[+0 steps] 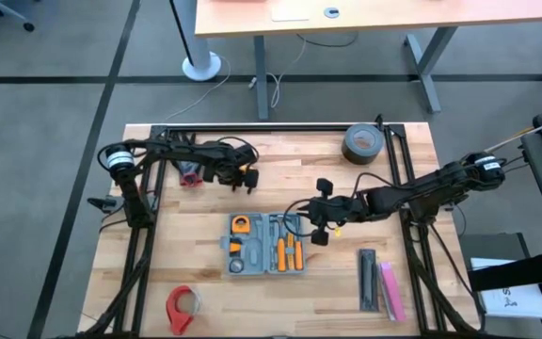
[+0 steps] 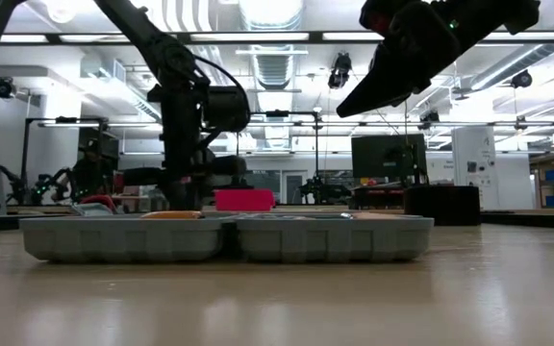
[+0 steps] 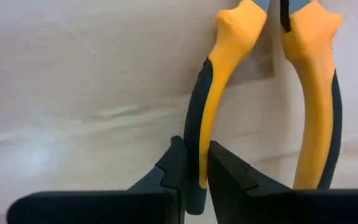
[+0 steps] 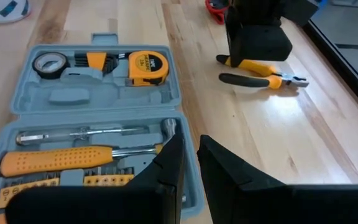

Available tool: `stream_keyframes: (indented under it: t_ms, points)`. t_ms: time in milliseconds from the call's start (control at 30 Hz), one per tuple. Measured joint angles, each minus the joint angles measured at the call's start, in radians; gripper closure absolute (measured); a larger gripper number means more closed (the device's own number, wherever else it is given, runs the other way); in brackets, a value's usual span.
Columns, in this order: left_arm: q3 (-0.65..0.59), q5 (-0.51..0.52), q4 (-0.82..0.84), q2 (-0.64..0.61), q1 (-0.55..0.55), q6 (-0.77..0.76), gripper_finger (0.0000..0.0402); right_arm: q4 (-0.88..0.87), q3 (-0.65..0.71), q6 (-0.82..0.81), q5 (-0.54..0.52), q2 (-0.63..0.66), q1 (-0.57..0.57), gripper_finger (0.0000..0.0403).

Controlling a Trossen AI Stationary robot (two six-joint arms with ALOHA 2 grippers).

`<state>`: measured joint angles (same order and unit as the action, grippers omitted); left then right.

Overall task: Prefit tool cases
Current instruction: Put the pliers into the gray tool box

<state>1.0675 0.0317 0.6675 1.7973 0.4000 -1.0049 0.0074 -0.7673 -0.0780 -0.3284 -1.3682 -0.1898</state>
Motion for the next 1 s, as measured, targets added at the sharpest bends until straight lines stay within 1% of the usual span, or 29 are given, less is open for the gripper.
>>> stream_keyframes:
  t_ms: [100,233,533,767,1000]
  points:
    - [0.015,-0.027,0.023,0.000,-0.001,0.017,0.0364,0.000,0.000,0.000,0.000,0.000,0.000,0.0371]
    - [0.063,-0.026,0.086,0.000,-0.006,0.030,0.0364,-0.003,0.000,0.000,0.000,0.000,0.000,0.0371]
    - [0.201,0.020,0.219,-0.031,-0.044,0.051,0.0366,-0.014,0.000,0.000,0.000,0.000,-0.002,0.0371]
    - [0.283,0.030,0.332,-0.031,-0.166,-0.042,0.0367,-0.075,0.002,-0.012,0.000,0.000,-0.002,0.0371]
    - [0.304,0.030,0.390,-0.031,-0.348,-0.239,0.0366,-0.132,0.002,-0.018,0.003,0.031,-0.006,0.0371]
